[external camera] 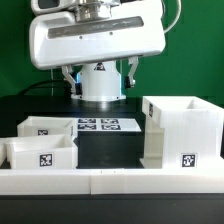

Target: Assemble drawer

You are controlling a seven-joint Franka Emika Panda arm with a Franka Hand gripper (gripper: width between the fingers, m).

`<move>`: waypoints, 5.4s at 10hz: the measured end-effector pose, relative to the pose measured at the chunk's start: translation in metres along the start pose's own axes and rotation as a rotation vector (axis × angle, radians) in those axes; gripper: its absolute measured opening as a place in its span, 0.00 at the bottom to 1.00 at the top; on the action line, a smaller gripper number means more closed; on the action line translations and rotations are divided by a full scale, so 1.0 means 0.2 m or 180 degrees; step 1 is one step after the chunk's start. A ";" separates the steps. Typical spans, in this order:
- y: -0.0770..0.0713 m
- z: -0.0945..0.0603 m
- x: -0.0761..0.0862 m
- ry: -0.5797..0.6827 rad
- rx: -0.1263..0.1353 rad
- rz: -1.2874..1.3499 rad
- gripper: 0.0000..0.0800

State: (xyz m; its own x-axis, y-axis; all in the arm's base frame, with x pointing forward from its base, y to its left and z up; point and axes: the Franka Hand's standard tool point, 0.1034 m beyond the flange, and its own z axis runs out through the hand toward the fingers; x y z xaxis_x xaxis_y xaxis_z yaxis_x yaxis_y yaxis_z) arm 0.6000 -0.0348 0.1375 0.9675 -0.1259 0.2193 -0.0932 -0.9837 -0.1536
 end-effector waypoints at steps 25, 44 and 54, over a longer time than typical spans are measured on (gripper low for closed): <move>0.40 0.37 -0.37 -0.0714 -0.0046 -0.1278 0.81; 0.41 0.49 -0.46 -0.0645 -0.0170 -0.1382 0.05; 0.30 0.44 -0.45 -0.0933 0.0110 -0.2980 0.05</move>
Offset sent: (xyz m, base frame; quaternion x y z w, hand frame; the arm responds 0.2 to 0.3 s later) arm -0.0122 -0.0425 -0.0109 0.0670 -0.0473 -0.0240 0.9963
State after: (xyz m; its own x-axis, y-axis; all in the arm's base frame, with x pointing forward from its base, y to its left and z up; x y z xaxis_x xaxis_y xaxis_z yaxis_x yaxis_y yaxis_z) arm 0.5278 -0.0718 0.0234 0.6674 0.7445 0.0198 0.7438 -0.6649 -0.0688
